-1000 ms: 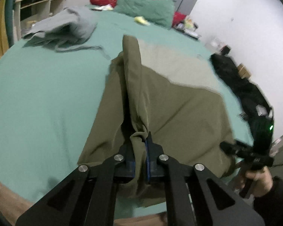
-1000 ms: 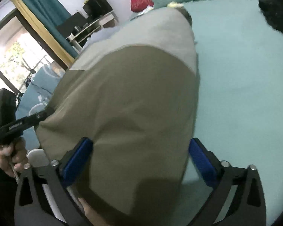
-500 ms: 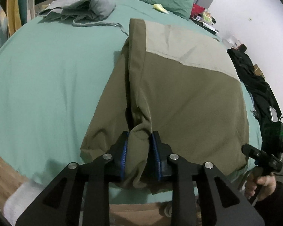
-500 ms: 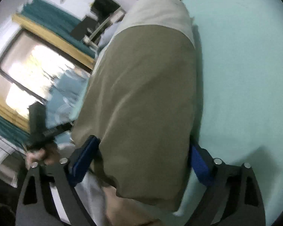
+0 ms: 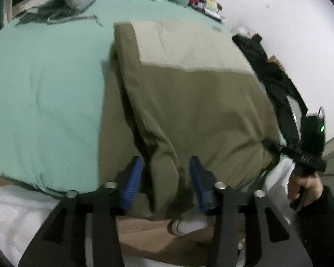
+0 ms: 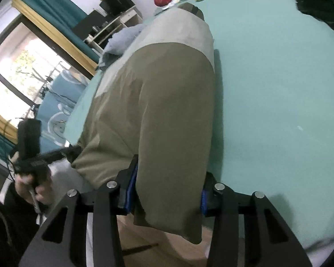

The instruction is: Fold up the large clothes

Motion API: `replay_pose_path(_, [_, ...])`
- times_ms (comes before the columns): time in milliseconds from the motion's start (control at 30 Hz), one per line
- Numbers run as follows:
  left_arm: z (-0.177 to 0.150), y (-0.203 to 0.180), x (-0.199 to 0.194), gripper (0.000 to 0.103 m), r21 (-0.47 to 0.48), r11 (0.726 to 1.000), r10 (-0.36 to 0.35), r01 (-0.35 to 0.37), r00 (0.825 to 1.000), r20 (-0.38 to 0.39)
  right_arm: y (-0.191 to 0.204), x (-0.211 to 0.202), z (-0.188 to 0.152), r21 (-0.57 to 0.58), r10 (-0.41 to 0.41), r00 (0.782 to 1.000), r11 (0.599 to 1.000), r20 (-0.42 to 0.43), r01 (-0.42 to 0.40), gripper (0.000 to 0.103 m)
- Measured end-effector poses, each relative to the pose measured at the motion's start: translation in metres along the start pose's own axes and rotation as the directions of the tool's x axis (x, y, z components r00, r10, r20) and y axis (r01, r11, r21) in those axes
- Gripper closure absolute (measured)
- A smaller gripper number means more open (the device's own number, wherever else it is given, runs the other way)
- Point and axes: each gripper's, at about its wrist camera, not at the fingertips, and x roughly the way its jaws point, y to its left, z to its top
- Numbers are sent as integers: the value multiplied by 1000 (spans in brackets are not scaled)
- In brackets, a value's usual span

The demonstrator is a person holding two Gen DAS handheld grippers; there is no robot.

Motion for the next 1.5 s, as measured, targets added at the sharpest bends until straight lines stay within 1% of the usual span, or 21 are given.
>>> replay_pose_path(33, [3,0,-6,48,-5,1000,3,-3,1000,19,-5,-1,-3,8,0,1000,1000,-9,0,52])
replay_pose_path(100, [11,5,-18,48,-23,1000,6,-5,998,65,-5,3,-2,20,-29,999,999,-28,29,38])
replay_pose_path(233, [35,12,-29,42,-44,998,54,-47,983,177,4,-14,5,-48,-83,997,995,-7,83,35])
replay_pose_path(333, [55,12,-20,41,-45,999,12,-3,980,197,7,-38,17,-93,-98,992,990,79,105,35])
replay_pose_path(400, [70,7,-4,41,-34,999,-33,39,986,166,10,-47,35,-89,-96,986,990,134,108,33])
replay_pose_path(467, [83,4,9,41,-21,998,-63,66,990,130,14,-42,59,-112,-126,978,983,166,146,33])
replay_pose_path(633, [102,1,27,41,7,998,-55,55,991,124,0,-16,120,-92,-208,958,969,198,230,33])
replay_pose_path(733, [107,20,36,41,-21,999,-35,39,989,146,-3,7,146,-125,-262,952,951,162,283,33])
replay_pose_path(833, [107,45,51,41,-91,996,-9,22,991,134,-24,49,145,-131,-309,949,940,63,314,33])
replay_pose_path(900, [102,66,65,36,-154,986,-44,61,993,107,-27,74,139,-139,-368,930,920,26,368,29])
replay_pose_path(967, [99,80,78,35,-220,967,-117,131,990,74,-16,94,132,-217,-433,901,877,29,428,27])
replay_pose_path(1000, [99,86,90,34,-278,942,-187,190,982,38,-8,102,129,-267,-474,879,843,42,467,26])
replay_pose_path(1033, [100,88,96,33,-295,930,-223,220,975,26,-6,105,130,-281,-487,872,831,50,480,25])
replay_pose_path(1067, [103,87,101,30,-290,925,-249,246,968,25,-8,106,130,-281,-483,874,832,55,478,23])
replay_pose_path(1133, [106,79,107,24,-247,936,-255,249,967,10,-22,102,133,-232,-435,899,871,41,432,20])
replay_pose_path(1233, [105,64,115,21,-149,968,-208,203,978,-24,-52,94,133,-92,-313,950,946,0,312,17])
replay_pose_path(1333, [100,54,113,20,-125,978,-170,166,985,-27,-60,86,128,-62,-277,961,959,25,278,17])
replay_pose_path(1367, [100,52,113,20,-128,974,-193,188,981,-34,-61,85,128,-57,-268,963,961,31,270,17])
replay_pose_path(1400, [100,51,114,20,-142,961,-244,236,969,-41,-65,82,127,-43,-246,969,968,34,248,17])
replay_pose_path(1467, [99,39,120,20,-143,931,-349,336,934,-80,-71,74,124,1,-202,978,979,45,202,16])
replay_pose_path(1500, [97,29,125,20,-107,935,-349,339,931,-110,-75,67,121,24,-183,981,983,59,182,16])
